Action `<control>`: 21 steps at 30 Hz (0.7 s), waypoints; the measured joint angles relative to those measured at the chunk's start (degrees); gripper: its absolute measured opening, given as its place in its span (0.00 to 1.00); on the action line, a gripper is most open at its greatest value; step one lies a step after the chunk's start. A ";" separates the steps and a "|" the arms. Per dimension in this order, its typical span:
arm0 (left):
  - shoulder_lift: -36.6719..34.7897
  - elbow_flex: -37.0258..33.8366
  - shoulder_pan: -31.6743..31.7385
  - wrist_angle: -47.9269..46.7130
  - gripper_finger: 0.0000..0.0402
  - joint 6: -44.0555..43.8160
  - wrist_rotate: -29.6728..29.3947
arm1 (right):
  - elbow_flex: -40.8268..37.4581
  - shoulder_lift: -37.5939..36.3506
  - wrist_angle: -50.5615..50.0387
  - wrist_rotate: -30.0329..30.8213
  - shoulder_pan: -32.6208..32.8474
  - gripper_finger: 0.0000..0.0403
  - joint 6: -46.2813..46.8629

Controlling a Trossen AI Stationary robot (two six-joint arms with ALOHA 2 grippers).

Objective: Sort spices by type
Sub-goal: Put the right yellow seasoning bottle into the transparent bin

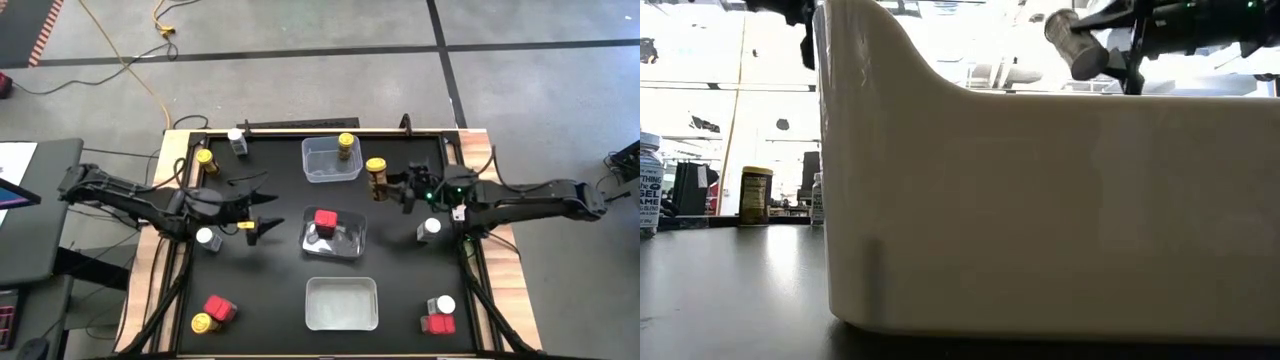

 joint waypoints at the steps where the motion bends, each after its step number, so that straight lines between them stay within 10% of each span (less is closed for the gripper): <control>1: 0.01 0.00 0.65 1.38 0.92 -0.06 -0.05 | 0.00 0.22 0.78 -0.04 0.87 0.61 -0.45; 10: 2.03 0.02 5.72 12.67 0.92 2.59 2.81 | 0.04 6.57 10.79 -0.25 6.94 0.61 -5.09; 21: 19.74 12.63 10.10 17.31 0.92 12.40 20.12 | 0.17 13.18 19.75 -10.77 7.28 0.61 -4.45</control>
